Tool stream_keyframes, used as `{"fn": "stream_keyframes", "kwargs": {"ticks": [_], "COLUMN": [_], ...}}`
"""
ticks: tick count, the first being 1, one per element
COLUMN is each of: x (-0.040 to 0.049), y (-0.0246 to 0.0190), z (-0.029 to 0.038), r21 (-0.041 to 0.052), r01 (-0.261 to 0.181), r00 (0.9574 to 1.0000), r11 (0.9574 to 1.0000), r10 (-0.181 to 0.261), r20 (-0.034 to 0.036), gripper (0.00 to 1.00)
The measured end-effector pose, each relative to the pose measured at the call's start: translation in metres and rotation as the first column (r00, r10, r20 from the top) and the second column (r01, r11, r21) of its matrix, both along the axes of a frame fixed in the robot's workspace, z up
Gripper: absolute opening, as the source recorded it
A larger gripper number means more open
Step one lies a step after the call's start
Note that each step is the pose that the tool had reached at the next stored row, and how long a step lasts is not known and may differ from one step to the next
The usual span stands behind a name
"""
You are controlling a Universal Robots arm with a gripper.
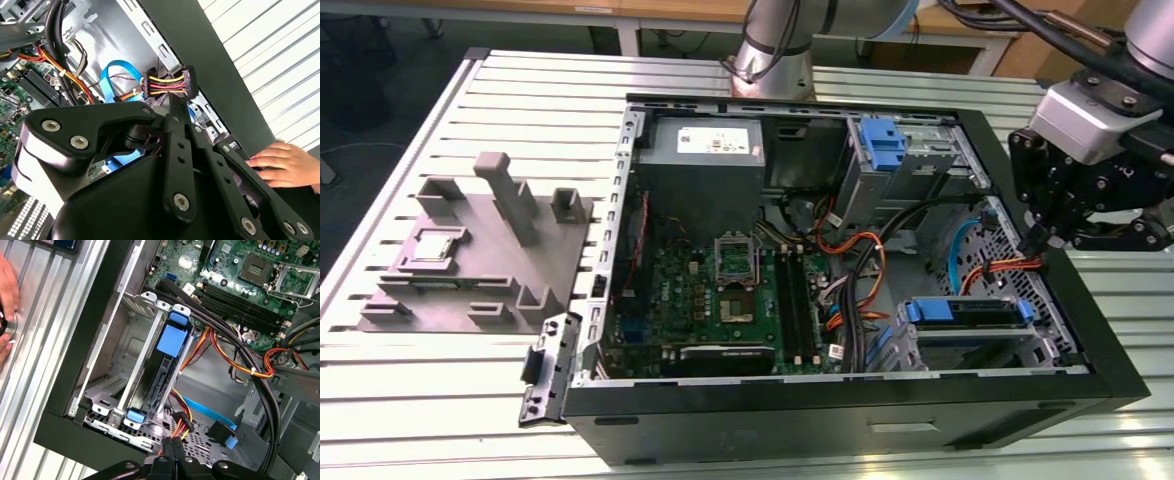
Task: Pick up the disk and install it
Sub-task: 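Insert the first disk wire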
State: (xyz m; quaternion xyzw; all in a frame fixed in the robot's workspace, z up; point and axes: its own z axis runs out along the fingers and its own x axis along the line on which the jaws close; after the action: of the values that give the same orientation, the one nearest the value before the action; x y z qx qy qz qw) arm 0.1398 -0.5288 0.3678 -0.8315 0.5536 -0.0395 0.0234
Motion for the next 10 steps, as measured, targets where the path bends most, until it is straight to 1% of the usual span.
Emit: {"fn": "stream_keyframes", "kwargs": {"ticks": [2,4,6,8,9,10], "x": [0.0001,0.0002,0.0002,0.0002,0.0002,0.0001], "y": [0.0003,0.0004,0.0004,0.0004,0.0004,0.0003], "z": [0.0,0.0,0.0,-0.0001,-0.0002,-0.0002], "r21": [-0.0002,-0.0002,-0.0004,-0.0015,-0.0035,-0.0094], "r01": [-0.01,-0.04,-0.066,-0.094,-0.106,-0.114], "r00": [0.9999,0.9992,0.9978,0.9955,0.9943,0.9933], "r11": [0.9999,0.9992,0.9978,0.9955,0.9944,0.9934], "r10": [0.01,0.04,0.066,0.094,0.106,0.114], "r20": [0.0002,0.002,0.0058,0.0098,0.0122,0.0148], "gripper": [0.12,0.12,0.12,0.12,0.12,0.12]}}
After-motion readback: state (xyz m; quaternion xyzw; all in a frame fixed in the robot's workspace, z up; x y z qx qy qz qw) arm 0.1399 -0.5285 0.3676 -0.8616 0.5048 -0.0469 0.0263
